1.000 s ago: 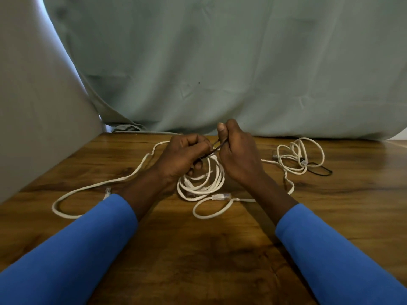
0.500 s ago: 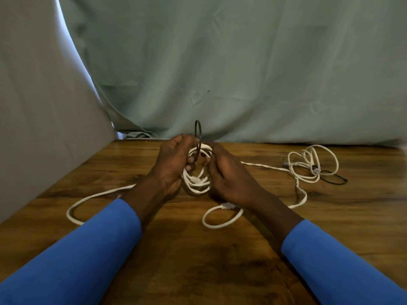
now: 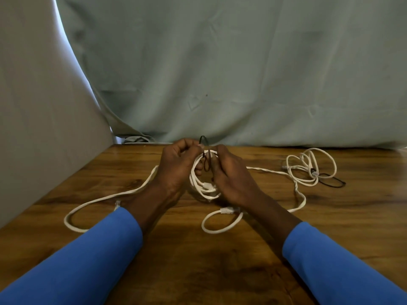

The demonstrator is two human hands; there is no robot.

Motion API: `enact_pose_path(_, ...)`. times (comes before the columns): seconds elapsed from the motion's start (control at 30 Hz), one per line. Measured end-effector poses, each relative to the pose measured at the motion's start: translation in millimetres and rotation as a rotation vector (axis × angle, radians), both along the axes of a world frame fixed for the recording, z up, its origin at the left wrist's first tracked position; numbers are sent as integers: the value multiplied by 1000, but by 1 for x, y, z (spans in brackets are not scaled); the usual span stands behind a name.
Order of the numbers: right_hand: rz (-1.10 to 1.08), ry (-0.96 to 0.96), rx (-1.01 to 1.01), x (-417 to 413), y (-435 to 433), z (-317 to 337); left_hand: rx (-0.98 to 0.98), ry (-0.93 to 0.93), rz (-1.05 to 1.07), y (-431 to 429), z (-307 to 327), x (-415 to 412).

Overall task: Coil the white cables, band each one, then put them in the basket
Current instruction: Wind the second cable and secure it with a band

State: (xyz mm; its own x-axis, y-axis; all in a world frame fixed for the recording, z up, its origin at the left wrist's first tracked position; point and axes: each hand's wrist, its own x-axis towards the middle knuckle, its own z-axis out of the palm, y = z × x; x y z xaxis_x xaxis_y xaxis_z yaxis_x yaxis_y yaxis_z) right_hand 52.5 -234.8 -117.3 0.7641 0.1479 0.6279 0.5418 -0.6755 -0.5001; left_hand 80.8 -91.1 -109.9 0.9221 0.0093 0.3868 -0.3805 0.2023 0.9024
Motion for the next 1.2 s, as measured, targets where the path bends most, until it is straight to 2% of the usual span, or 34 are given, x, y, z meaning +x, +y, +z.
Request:
enact_pose_path(0.13,-45,-71,-40,2,-2,2,-29,-87,16,3,-2,3)
enact_pose_path(0.3,-76,-111,-82,5,0,2,-47,-93,25,3,-4,5)
enact_pose_path(0.4,-26,-23,86,2,-2,2,29,-138,51,5,-1,3)
enact_pose_path(0.5,94,141,406,-4,1,7,151,-198,63,7,0,2)
enact_pose_path(0.63,196,169,562,-9,5,12,250,-316,115,10,0,3)
enact_pose_path(0.7,227,262,677,-9,5,12,309,-395,174,11,1,3)
enact_pose_path(0.83,308,493,878,-9,7,13,267,-409,142,11,2,3)
enact_pose_path(0.97,307,581,996,-10,12,12,240,-385,160,8,2,2)
enact_pose_path(1.2,245,602,1044,-10,18,16,287,-437,205,8,5,0)
